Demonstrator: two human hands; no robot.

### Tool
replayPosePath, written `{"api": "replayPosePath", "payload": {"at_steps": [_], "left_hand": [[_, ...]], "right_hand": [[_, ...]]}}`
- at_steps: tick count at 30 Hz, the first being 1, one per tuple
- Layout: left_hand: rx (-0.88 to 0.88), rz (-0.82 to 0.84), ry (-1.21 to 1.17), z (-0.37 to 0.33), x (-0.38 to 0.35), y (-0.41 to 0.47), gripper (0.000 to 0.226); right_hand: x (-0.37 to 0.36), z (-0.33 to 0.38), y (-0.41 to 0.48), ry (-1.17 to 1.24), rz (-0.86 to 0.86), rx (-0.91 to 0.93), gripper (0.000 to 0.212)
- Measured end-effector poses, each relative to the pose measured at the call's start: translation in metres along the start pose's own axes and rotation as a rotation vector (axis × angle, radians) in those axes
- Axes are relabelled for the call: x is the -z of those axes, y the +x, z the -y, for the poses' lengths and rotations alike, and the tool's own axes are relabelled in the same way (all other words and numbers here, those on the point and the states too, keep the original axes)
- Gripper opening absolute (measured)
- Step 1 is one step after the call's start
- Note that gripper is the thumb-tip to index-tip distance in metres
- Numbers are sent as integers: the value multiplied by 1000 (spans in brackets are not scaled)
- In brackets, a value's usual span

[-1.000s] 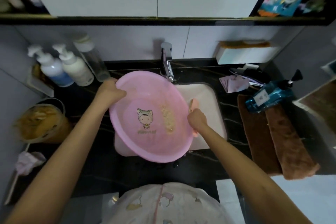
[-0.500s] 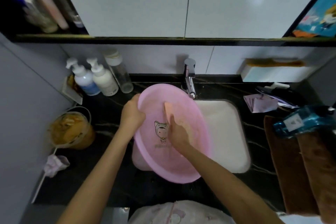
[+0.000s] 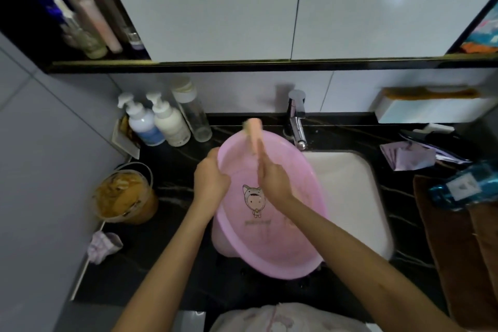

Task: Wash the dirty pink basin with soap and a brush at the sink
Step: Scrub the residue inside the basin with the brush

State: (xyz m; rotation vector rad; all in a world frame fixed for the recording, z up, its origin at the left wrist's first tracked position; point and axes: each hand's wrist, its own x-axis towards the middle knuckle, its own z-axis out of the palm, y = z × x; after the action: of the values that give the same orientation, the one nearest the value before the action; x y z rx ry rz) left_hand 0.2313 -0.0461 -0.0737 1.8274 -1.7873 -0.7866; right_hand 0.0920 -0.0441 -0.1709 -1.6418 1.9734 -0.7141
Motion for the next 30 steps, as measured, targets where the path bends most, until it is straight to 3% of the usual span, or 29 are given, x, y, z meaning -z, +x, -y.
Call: {"api": "replayPosePath", "payload": {"at_steps": [2, 4, 8, 10, 14, 19, 21, 25, 30], "left_hand": [[-22, -4, 19, 0, 0, -1, 52], [-30, -2, 28, 0, -1, 2, 51], [-22, -9, 12, 0, 2, 1, 47], [-21, -9, 26, 2, 4, 1, 48], [-31, -4, 30, -2, 7, 4, 52], [-34, -8, 23, -2, 9, 2, 46], [-33, -16, 13, 3, 9, 1, 48], [-31, -20, -12, 9, 9, -1, 52], [-18, -28, -14, 8, 7, -1, 52]], "right_hand": [[8, -17, 9, -43, -31, -248, 62], [13, -13, 11, 21, -26, -301, 59], [1, 30, -6, 153, 32, 70, 55], [-1, 18, -4, 131, 35, 102, 54], [16, -8, 26, 79, -9, -272, 54], [7, 27, -4, 60, 59, 189, 56], [4, 15, 6, -30, 33, 104, 57], [16, -30, 12, -159, 83, -261, 55], [28, -75, -21, -254, 106, -393, 67]]}}
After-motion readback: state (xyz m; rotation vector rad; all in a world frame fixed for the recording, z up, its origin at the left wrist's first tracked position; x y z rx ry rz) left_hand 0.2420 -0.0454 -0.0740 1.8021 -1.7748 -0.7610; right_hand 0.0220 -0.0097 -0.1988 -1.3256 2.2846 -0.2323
